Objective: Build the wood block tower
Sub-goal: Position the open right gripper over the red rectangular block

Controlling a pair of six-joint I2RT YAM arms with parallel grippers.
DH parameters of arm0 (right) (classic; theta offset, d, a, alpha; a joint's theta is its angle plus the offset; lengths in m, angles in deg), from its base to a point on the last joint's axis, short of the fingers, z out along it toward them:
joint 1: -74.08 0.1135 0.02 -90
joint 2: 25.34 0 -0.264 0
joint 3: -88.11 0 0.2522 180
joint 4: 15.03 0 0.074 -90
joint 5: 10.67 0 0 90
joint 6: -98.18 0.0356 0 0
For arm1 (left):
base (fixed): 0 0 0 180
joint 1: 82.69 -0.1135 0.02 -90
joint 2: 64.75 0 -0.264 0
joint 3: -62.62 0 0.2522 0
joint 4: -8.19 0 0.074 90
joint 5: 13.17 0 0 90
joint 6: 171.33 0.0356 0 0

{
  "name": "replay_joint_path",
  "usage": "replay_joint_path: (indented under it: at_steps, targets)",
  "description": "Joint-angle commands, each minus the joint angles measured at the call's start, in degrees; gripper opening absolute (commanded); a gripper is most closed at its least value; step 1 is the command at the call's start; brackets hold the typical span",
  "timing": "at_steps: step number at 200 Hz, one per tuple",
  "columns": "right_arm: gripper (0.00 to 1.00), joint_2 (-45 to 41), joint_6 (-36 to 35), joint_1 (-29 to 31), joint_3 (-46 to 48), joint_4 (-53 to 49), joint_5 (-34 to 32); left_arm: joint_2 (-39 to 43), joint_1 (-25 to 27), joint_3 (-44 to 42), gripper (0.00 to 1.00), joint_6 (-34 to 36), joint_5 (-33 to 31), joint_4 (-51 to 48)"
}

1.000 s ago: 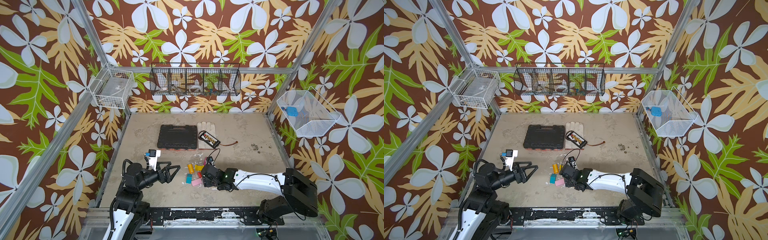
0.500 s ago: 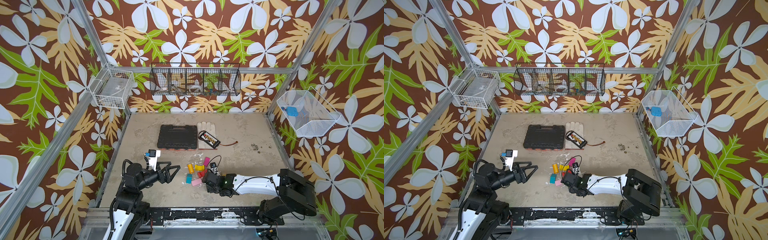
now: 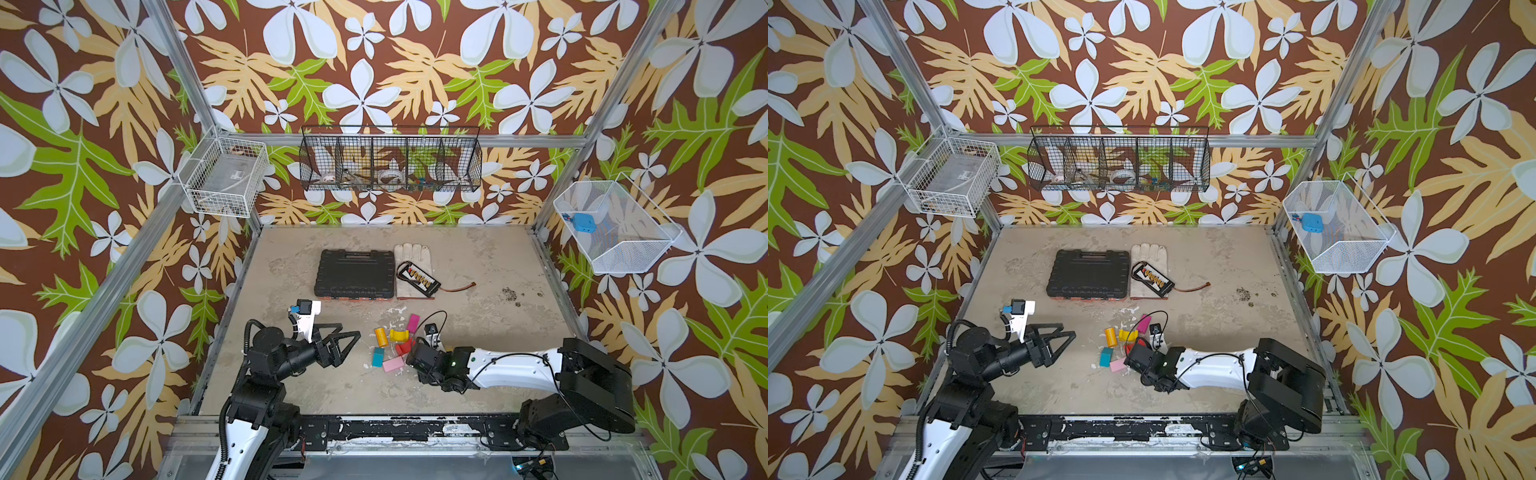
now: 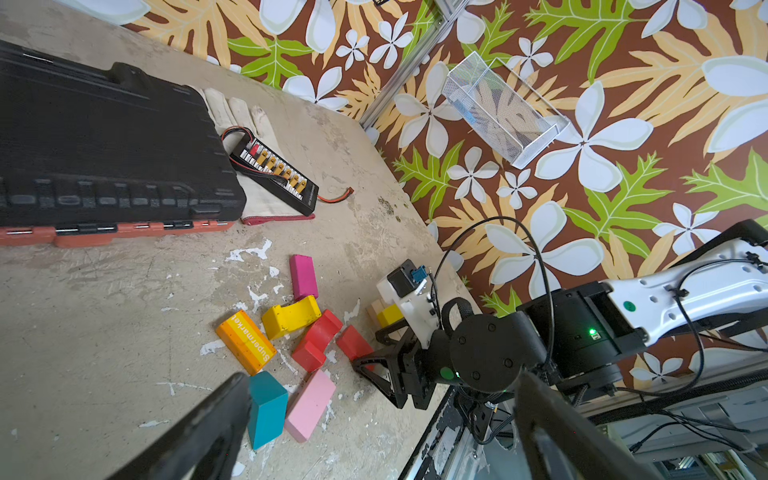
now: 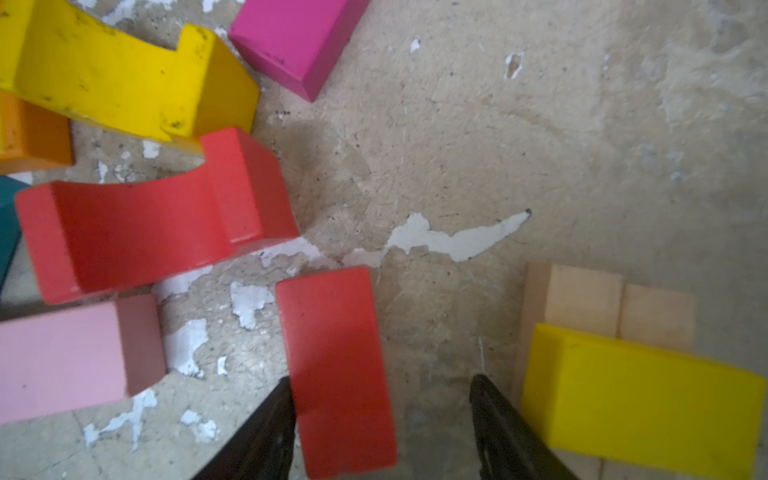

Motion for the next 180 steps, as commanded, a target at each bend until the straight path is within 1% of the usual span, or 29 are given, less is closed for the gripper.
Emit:
replay_joint_path:
  at_steps: [1, 6, 20, 37, 54, 65, 124, 147, 154, 180]
  targets:
    - [0.66, 1.51, -2.88, 0.00, -1.22, 1.11, 0.17, -0.35, -0.01, 0.00, 1.00, -0.03, 0.65, 1.48]
    - [0.66, 2.26, -3.17, 0.04, -1.57, 1.43, 0.34, -0.19, -0.06, 0.00, 1.00, -0.09, 0.67, 1.44]
    - [0.60, 4.27, -3.83, 0.03, -2.63, 1.97, 1.02, 0.20, -0.05, 0.00, 1.00, -0.09, 0.67, 1.56]
    - [0.47, 6.51, -4.52, 0.15, -4.05, 1.78, 1.77, 0.25, -0.05, 0.00, 1.00, -0.09, 0.52, 1.52]
    - [0.38, 7.47, -5.31, 0.73, -4.95, 1.51, 1.60, -0.26, -0.07, 0.00, 1.00, -0.10, 0.72, 1.53]
    - [0.35, 7.61, -5.42, 1.50, -5.40, 0.84, 1.13, -0.28, -0.05, 0.00, 1.00, -0.09, 0.80, 1.54]
    - [0.32, 5.77, -7.03, 6.83, -4.30, -0.10, 1.17, -0.28, -0.02, -0.08, 1.00, -0.09, 0.95, 1.60]
    - [0.33, 6.11, -7.02, 7.55, -4.19, -0.73, 1.15, 0.41, 0.03, -0.09, 1.00, -0.17, 0.66, 1.69]
    - [0.35, 6.17, -6.89, 7.59, -4.20, -1.01, 1.26, 0.49, -0.02, -0.09, 1.00, -0.18, 0.64, 1.72]
    - [0.48, 5.30, -6.12, 7.94, -3.38, -2.02, 0.79, -0.26, 0.01, -0.09, 1.00, -0.18, 0.88, 1.73]
